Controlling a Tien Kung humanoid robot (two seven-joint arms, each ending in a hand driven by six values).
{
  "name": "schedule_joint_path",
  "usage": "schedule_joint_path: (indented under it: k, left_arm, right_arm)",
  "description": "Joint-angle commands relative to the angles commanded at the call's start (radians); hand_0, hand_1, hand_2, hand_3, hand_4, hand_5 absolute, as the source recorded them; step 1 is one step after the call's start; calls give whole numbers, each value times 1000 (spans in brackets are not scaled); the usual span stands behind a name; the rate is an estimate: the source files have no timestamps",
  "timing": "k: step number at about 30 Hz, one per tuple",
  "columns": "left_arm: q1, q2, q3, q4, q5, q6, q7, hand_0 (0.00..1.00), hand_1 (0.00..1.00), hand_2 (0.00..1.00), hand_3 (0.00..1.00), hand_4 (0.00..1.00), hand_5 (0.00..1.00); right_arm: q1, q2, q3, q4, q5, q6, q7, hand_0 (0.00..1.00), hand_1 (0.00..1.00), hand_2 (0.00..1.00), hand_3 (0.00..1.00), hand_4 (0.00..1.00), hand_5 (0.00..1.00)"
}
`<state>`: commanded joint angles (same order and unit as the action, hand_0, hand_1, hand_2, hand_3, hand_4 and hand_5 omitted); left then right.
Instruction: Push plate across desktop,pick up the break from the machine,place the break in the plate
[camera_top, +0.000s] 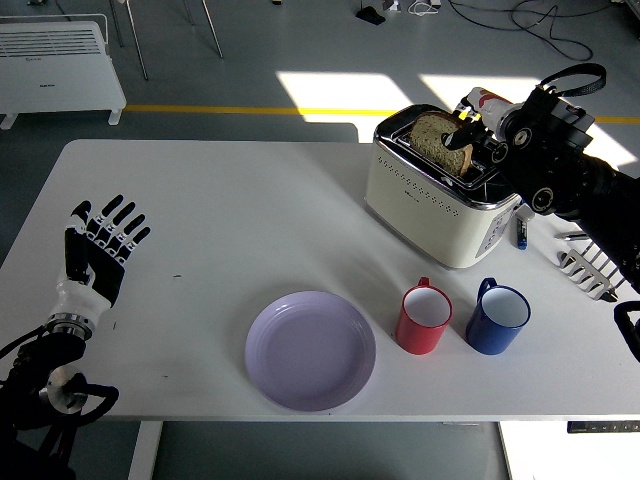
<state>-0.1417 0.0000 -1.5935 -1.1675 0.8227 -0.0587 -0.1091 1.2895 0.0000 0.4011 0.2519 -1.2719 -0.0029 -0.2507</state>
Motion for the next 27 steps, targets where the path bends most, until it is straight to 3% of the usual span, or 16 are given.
schedule_joint_path:
  k: [6,15,27]
  left_arm:
    - [-1,0,-4,0,0,0,0,775,788,828,796,575,998]
    - [2,0,-7,0,0,-2,0,774,788,827,796,575,998]
    - [9,0,-10,0,-1,0,-1,773,788,827,796,574,998]
  right_arm:
    - [9,0,1,8,-22,-8,-9,352,380,438,452,478,148]
    - [46,0,83,58,-127,2,-36,341,376,433,446,460,151]
    - [71,0,171,203,-245,-1,-68,327,375,427,439,432,174]
